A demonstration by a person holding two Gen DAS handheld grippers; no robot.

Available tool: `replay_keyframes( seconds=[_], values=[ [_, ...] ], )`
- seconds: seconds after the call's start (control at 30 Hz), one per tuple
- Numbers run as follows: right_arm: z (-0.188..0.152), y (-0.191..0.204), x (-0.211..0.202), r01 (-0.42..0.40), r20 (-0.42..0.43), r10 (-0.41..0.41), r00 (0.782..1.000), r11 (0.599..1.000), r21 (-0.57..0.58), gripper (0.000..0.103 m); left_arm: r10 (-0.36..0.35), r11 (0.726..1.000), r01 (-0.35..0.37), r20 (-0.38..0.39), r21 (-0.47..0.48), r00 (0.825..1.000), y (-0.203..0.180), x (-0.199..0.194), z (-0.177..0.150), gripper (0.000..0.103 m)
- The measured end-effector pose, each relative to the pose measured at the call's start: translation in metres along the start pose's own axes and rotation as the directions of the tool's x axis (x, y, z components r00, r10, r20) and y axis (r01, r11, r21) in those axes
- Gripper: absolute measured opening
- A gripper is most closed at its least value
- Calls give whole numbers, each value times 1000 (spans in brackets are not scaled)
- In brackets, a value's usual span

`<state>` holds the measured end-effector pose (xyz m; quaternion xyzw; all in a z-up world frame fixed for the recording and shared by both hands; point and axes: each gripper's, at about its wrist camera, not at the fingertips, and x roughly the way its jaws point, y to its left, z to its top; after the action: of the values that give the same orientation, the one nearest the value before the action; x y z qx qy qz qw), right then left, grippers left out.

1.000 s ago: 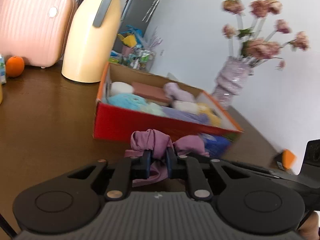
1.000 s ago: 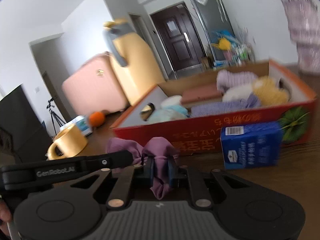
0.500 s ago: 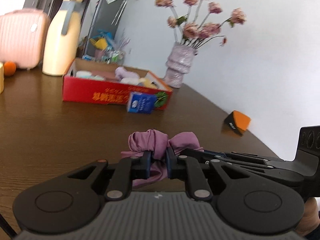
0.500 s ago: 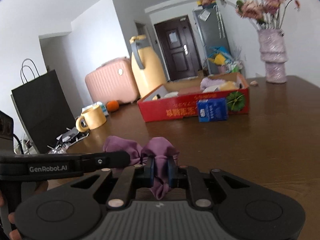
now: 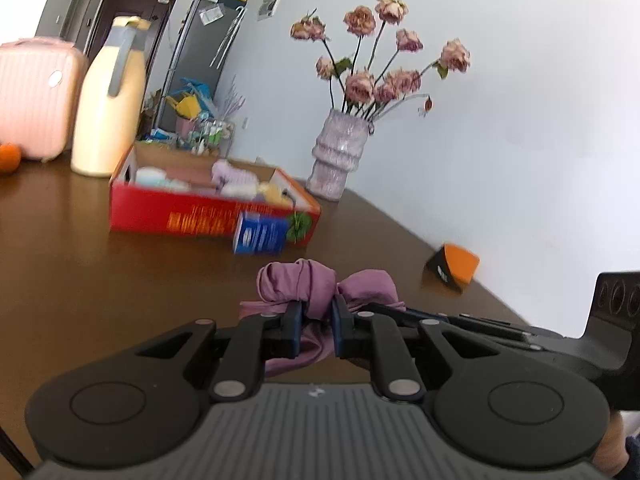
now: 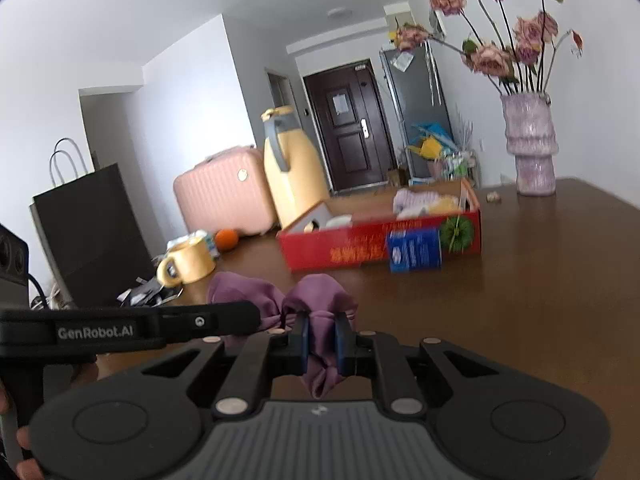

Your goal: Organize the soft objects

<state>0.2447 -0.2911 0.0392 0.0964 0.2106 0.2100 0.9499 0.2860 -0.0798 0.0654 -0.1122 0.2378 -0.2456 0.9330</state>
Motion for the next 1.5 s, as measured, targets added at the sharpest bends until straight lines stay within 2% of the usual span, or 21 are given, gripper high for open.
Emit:
replay_keyframes(
  seconds=[0.13, 0.27, 0.37, 0.5, 0.57, 0.63, 0.73, 0.8, 0.87, 1.0, 1.13, 1.23, 1.3, 1.37, 1.47, 1.5],
  values=[
    [32, -9, 24, 10, 33, -8, 999, 999, -33, 12, -16, 1000, 15, 25, 16, 1000, 22, 46, 64, 15],
    [100, -33, 78, -8, 50, 11, 999, 999, -45, 12, 7, 999, -8, -5, -41, 1000, 67, 120, 134, 15],
    [149, -51, 139, -12, 10, 13, 1000, 999, -49, 12, 40, 992, -47, -63, -116, 997, 108, 177, 169, 15],
    [198, -85, 241, -25, -110, 27, 994, 999, 20, 12, 75, 975, -105, -156, -198, 985, 159, 247, 190, 15],
    [209, -99, 284, -31, -181, 40, 983, 998, 55, 12, 87, 967, -134, -212, -216, 973, 179, 277, 191, 14],
    [215, -111, 325, -21, -250, 36, 967, 998, 65, 12, 113, 963, -174, -277, -207, 954, 191, 300, 184, 14],
    [209, -121, 372, -5, -353, 11, 935, 1000, 19, 12, 181, 957, -252, -383, -144, 906, 196, 326, 169, 14],
    [200, -124, 395, -5, -428, 7, 904, 1000, 5, 12, 199, 960, -258, -385, -108, 901, 198, 328, 160, 15],
    [192, -125, 409, -13, -485, 15, 875, 1000, 8, 14, 200, 958, -263, -386, -117, 900, 201, 330, 160, 15],
    [186, -121, 419, 10, -482, -17, 876, 1000, -18, 20, 232, 958, -278, -381, -68, 895, 194, 332, 159, 16],
    [186, -119, 413, 21, -462, -22, 887, 1000, -7, 27, 218, 964, -257, -346, -70, 912, 188, 310, 174, 24],
    [203, -120, 389, 32, -412, -43, 910, 999, -35, 36, 242, 966, -258, -292, -19, 925, 172, 281, 189, 25],
    [216, -119, 366, 41, -374, -56, 926, 998, -49, 38, 263, 963, -269, -252, 11, 931, 159, 255, 200, 28],
    [230, -119, 343, 55, -342, -74, 937, 996, -65, 39, 289, 957, -288, -210, 36, 934, 149, 228, 208, 32],
    [246, -116, 298, 81, -284, -101, 954, 994, -79, 42, 340, 940, -334, -143, 65, 929, 133, 187, 212, 34],
    [249, -114, 283, 85, -267, -104, 958, 993, -81, 47, 351, 936, -344, -123, 74, 928, 128, 176, 211, 35]
  ],
)
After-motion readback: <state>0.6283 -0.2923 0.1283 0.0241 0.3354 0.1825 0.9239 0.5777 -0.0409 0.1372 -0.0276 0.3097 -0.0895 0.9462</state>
